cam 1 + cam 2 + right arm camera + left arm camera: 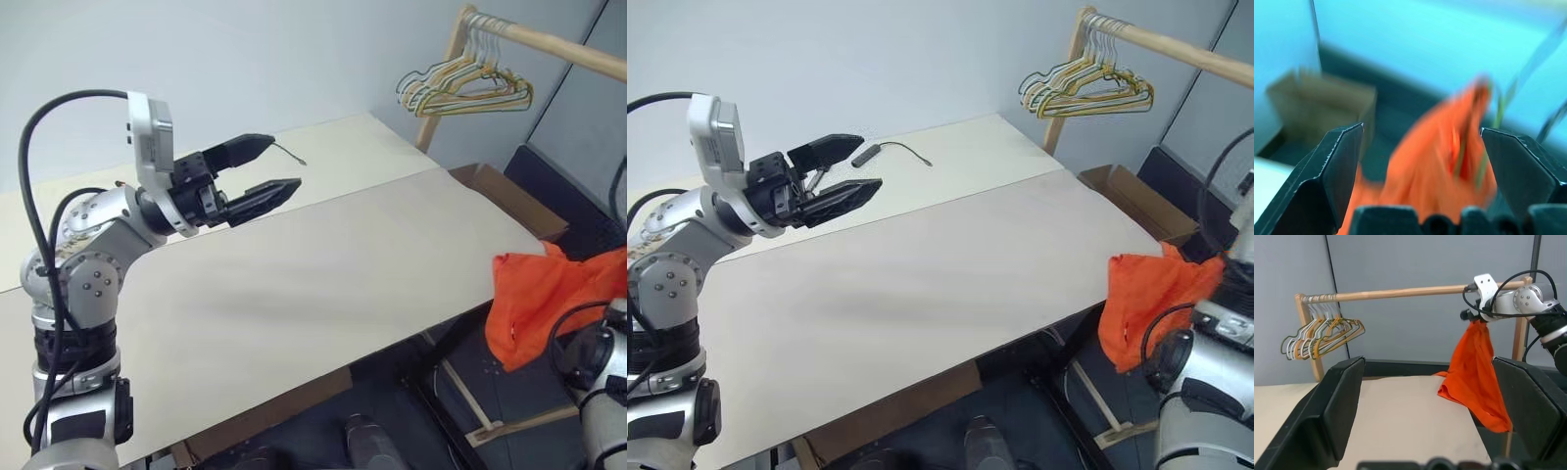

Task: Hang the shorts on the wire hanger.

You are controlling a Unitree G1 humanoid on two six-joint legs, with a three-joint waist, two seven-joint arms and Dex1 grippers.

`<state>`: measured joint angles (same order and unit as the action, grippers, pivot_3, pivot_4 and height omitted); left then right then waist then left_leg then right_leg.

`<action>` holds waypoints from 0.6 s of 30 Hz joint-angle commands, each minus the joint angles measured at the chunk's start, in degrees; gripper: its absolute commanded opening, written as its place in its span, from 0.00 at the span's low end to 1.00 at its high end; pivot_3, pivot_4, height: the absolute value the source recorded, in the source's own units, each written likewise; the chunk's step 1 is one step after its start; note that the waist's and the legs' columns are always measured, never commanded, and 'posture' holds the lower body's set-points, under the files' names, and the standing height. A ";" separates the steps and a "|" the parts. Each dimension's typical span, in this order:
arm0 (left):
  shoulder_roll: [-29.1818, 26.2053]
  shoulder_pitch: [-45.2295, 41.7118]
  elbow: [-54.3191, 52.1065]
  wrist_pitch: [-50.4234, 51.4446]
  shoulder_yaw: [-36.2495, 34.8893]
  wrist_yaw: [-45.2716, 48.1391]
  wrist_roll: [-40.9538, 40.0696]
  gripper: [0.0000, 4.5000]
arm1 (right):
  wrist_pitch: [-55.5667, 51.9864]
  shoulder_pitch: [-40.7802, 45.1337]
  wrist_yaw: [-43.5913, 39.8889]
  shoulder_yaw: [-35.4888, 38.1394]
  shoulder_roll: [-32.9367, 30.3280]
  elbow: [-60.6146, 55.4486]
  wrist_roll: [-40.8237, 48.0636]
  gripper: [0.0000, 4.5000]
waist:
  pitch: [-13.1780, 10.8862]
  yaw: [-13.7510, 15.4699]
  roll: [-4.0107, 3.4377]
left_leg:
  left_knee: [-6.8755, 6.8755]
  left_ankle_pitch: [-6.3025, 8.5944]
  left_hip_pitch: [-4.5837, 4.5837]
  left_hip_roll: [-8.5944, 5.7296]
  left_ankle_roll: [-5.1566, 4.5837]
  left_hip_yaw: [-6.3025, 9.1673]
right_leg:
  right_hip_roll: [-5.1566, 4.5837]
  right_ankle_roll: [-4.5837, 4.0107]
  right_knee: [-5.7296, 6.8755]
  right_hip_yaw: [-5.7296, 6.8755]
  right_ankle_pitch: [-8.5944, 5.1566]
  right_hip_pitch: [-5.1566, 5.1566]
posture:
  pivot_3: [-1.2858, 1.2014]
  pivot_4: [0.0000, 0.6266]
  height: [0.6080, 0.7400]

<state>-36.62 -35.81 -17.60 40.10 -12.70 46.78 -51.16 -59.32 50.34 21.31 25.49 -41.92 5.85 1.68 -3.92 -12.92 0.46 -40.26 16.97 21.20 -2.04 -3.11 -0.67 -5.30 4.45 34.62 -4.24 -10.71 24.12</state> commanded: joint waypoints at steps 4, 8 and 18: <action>-1.21 0.06 -1.49 -0.62 -1.67 -0.50 -0.80 1.00 | 15.47 -4.92 -3.01 -9.02 1.29 -13.10 -5.85 0.99 | 0.00 0.67 0.00 | -0.01 0.00 -0.01 -0.01 0.00 0.00 | -0.01 0.00 0.01 0.00 0.00 0.01 | 0.45 0.09 1.00; -2.59 1.28 -2.03 -0.42 -2.06 -0.76 -0.51 1.00 | 26.11 -5.53 -15.34 -10.64 4.38 -16.02 1.45 0.99 | 0.00 0.70 0.00 | -0.01 -0.01 -0.06 0.00 0.01 0.00 | 0.01 -0.02 0.07 -0.01 0.01 0.01 | 0.45 0.09 1.00; -13.22 17.15 -6.16 -6.63 -0.15 2.53 12.93 1.00 | 31.05 -15.34 -63.62 -20.69 2.19 -19.49 24.23 0.99 | -0.02 2.95 0.01 | 0.03 -0.01 -0.10 0.03 0.02 0.10 | 0.01 -0.09 0.18 0.10 0.04 0.06 | 0.50 0.07 1.00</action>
<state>-48.85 -19.15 -22.06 36.29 -12.76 48.62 -41.39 -30.31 33.79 -37.32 5.87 -38.95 -11.91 23.97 -3.94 -9.97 0.47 -40.23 16.96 21.07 -2.00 -3.09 -0.57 -5.29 4.35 34.81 -4.13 -10.67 24.18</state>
